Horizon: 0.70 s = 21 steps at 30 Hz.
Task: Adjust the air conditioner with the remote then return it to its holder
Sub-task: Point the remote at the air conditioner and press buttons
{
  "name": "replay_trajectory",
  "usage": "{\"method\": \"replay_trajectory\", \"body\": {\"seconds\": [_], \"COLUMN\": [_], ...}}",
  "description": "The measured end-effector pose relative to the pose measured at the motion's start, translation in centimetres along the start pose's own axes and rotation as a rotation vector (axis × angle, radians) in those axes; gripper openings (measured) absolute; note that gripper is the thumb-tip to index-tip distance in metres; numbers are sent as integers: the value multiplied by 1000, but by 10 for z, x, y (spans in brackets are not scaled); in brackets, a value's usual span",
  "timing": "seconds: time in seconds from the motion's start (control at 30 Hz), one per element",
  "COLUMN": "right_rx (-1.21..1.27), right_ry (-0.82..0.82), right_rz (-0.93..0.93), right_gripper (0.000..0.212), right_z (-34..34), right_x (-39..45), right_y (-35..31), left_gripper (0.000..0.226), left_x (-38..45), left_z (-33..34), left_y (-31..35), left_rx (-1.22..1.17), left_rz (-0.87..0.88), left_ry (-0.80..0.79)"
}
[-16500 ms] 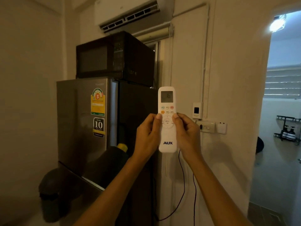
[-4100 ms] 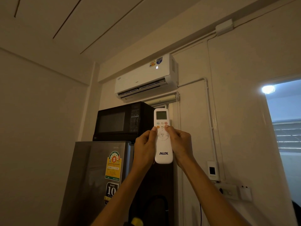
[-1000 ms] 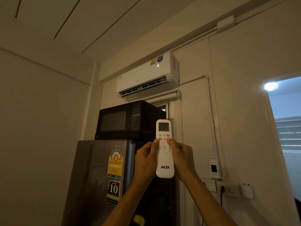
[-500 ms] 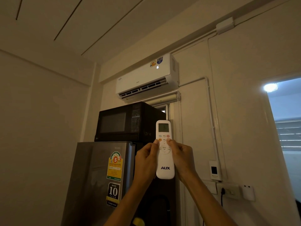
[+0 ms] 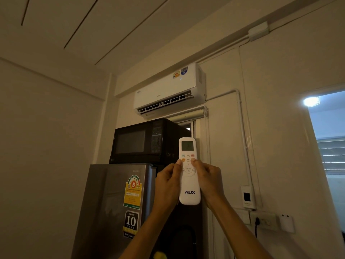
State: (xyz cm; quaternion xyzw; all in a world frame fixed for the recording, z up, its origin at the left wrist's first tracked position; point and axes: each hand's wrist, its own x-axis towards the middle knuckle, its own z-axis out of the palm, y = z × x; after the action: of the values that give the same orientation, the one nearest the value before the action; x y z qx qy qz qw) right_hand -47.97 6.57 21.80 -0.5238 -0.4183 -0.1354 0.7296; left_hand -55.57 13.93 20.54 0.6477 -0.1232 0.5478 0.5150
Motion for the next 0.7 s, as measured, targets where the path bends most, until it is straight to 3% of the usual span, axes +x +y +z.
{"method": "replay_trajectory", "body": {"seconds": [0.7], "right_rx": [-15], "right_ry": [4], "right_rz": [13], "right_gripper": [9], "right_z": [0], "right_x": [-2], "right_y": [-1], "left_gripper": [14], "left_x": [0], "left_z": [-1], "left_y": [0], "left_rx": [-1], "left_rz": [-7], "left_ry": [-6]}}
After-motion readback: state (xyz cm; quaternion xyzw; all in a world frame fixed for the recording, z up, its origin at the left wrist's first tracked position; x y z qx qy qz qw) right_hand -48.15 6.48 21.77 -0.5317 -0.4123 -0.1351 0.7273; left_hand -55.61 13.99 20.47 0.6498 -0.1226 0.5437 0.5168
